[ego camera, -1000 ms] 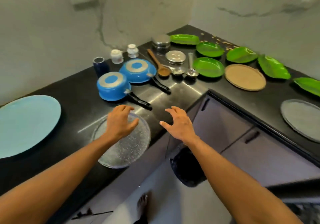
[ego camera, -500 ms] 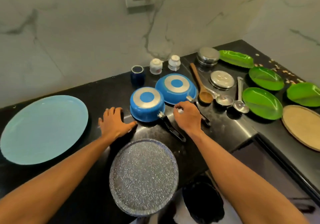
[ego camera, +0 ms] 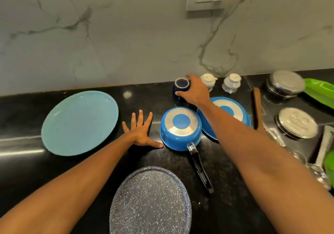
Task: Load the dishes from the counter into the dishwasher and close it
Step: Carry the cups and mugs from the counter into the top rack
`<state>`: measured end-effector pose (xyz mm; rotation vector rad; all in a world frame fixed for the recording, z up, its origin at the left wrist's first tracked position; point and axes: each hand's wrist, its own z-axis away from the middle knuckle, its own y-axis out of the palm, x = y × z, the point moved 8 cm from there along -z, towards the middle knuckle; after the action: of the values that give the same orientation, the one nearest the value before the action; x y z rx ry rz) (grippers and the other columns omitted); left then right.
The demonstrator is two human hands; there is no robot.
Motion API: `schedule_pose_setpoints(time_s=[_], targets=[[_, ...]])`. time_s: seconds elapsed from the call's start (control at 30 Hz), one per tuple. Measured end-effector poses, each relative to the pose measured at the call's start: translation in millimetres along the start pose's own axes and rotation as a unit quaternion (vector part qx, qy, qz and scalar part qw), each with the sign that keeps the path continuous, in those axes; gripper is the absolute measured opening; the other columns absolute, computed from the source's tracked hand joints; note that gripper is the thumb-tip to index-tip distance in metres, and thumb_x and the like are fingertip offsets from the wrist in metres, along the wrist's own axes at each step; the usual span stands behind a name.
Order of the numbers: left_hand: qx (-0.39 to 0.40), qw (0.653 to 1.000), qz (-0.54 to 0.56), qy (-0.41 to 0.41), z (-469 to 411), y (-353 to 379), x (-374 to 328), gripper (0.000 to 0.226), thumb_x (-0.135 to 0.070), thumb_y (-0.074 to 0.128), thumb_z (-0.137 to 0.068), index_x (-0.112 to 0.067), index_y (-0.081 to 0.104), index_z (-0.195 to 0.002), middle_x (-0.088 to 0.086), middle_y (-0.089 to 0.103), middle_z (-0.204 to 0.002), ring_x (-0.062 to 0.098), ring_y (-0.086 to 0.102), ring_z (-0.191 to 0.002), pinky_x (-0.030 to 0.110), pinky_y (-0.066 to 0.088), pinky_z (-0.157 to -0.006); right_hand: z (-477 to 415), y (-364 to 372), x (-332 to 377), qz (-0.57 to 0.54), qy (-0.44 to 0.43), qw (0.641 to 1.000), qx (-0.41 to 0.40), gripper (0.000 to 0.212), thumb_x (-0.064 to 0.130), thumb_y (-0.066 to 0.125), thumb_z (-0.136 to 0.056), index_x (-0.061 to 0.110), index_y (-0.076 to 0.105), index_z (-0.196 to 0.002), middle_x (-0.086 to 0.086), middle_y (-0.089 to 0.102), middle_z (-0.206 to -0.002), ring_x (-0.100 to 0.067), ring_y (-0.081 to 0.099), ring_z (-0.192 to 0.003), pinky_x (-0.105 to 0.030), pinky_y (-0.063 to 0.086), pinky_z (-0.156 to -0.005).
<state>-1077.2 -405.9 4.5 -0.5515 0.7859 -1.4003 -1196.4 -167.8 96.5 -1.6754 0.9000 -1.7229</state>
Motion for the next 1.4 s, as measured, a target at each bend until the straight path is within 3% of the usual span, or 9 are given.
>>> schedule_pose_setpoints(time_s=[0.17, 0.47, 0.77, 1.07, 1.17, 1.23, 1.33, 1.4], targets=[[0.014, 1.000, -0.010, -0.002, -2, 3, 1, 0.143, -0.089, 0.065, -0.052, -0.043, -0.035, -0.143, 0.002, -0.050, -0.146, 0.031, -0.044, -0.135, 0.067, -0.018, -0.108, -22, 33, 0, 0.045, 0.000, 0.997, 0.067, 0.098, 0.050, 0.086, -0.068, 0.031, 0.032, -0.148, -0.008, 0.048, -0.146, -0.032, 0.050, -0.131, -0.047, 0.045, -0.102], [0.050, 0.998, -0.035, -0.013, -3, 3, -1, 0.143, -0.091, 0.062, -0.052, -0.042, -0.039, -0.140, 0.003, -0.053, -0.144, 0.033, -0.044, -0.135, 0.068, -0.016, -0.109, -20, 33, 1, 0.047, 0.009, 0.998, 0.037, 0.090, 0.051, 0.087, -0.064, 0.030, 0.040, -0.137, -0.006, 0.057, -0.135, -0.032, 0.057, -0.120, -0.045, 0.052, -0.095], [0.090, 0.994, -0.056, -0.024, -4, -1, -3, 0.145, -0.094, 0.059, -0.050, -0.038, -0.040, -0.140, 0.005, -0.054, -0.142, 0.035, -0.041, -0.137, 0.069, -0.011, -0.110, 23, -16, 16, 0.038, -0.021, 0.998, -0.045, 0.085, 0.052, 0.087, -0.062, 0.032, 0.045, -0.134, 0.002, 0.063, -0.125, -0.024, 0.060, -0.113, -0.038, 0.050, -0.085], [0.090, 0.995, -0.045, 0.011, 0, -3, 1, 0.154, -0.099, 0.057, -0.040, -0.035, -0.038, -0.142, 0.010, -0.051, -0.144, 0.040, -0.041, -0.135, 0.070, -0.003, -0.113, 114, -70, 22, 0.075, 0.033, 0.988, -0.129, 0.090, 0.055, 0.083, -0.059, 0.033, 0.043, -0.137, 0.000, 0.061, -0.125, -0.028, 0.062, -0.109, -0.042, 0.054, -0.085], [0.017, 0.999, -0.007, 0.039, 8, -3, -1, 0.147, -0.093, 0.062, -0.047, -0.036, -0.028, -0.148, 0.007, -0.040, -0.154, 0.037, -0.032, -0.143, 0.072, -0.007, -0.109, 160, -81, 17, 0.084, 0.067, 0.981, -0.161, 0.085, 0.051, 0.082, -0.062, 0.033, 0.045, -0.137, -0.001, 0.061, -0.127, -0.028, 0.060, -0.113, -0.042, 0.053, -0.086], [-0.089, 0.992, 0.070, 0.063, 17, -8, 0, 0.136, -0.078, 0.074, -0.058, -0.033, -0.011, -0.155, 0.008, -0.017, -0.163, 0.033, -0.014, -0.150, 0.069, -0.004, -0.111, 197, -85, 16, 0.101, 0.097, 0.975, -0.175, 0.084, 0.052, 0.081, -0.061, 0.034, 0.045, -0.135, 0.002, 0.061, -0.127, -0.025, 0.060, -0.114, -0.041, 0.052, -0.087], [-0.251, 0.932, 0.240, 0.101, 40, -23, 12, 0.100, -0.039, 0.082, -0.073, -0.025, 0.023, -0.153, 0.014, 0.031, -0.155, 0.033, 0.031, -0.143, 0.062, 0.020, -0.115, 255, -86, 13, 0.114, 0.132, 0.965, -0.196, 0.087, 0.056, 0.082, -0.059, 0.035, 0.043, -0.134, 0.004, 0.062, -0.126, -0.022, 0.060, -0.113, -0.044, 0.054, -0.088], [-0.304, 0.895, 0.277, 0.173, 65, -28, 7, 0.073, -0.026, 0.074, -0.079, -0.019, 0.040, -0.144, 0.015, 0.045, -0.141, 0.033, 0.047, -0.128, 0.052, 0.038, -0.107, 302, -85, 8, 0.112, 0.165, 0.957, -0.209, 0.085, 0.053, 0.083, -0.060, 0.036, 0.044, -0.133, 0.003, 0.062, -0.124, -0.023, 0.062, -0.110, -0.042, 0.055, -0.086]])
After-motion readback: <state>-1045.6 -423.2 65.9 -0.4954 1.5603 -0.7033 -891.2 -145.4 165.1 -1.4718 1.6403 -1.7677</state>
